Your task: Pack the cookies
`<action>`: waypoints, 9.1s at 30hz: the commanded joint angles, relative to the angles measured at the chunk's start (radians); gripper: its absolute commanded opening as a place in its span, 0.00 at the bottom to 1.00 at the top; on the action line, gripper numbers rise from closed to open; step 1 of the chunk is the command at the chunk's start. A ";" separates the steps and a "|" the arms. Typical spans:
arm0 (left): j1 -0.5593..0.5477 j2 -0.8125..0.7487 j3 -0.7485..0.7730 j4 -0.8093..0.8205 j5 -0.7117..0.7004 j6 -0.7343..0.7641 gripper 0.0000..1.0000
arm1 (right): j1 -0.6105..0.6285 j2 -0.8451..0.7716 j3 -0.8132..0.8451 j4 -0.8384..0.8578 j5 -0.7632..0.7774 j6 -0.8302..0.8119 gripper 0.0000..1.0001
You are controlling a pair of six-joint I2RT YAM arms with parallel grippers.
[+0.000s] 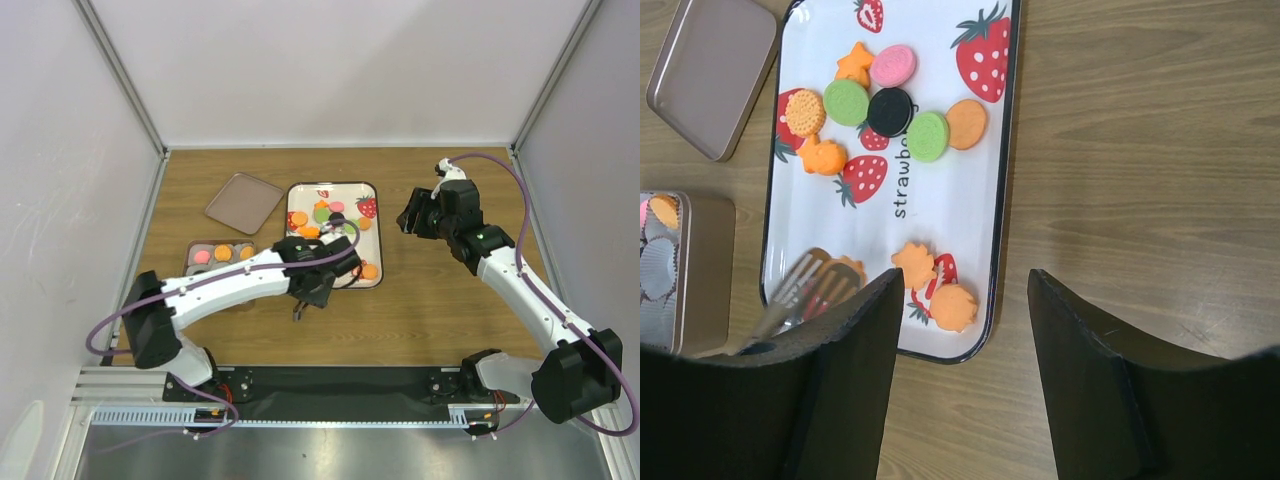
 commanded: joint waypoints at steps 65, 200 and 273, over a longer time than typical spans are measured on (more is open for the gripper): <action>0.789 -0.719 -0.449 -0.118 0.147 0.026 0.55 | 0.012 -0.011 0.005 0.029 -0.080 -0.004 0.59; 0.453 -0.679 -0.478 -0.135 0.067 -0.069 0.32 | 0.010 -0.003 0.011 0.023 -0.060 -0.012 0.58; -0.067 0.222 0.209 0.068 0.040 0.086 0.51 | -0.004 -0.034 0.009 0.015 -0.025 -0.013 0.59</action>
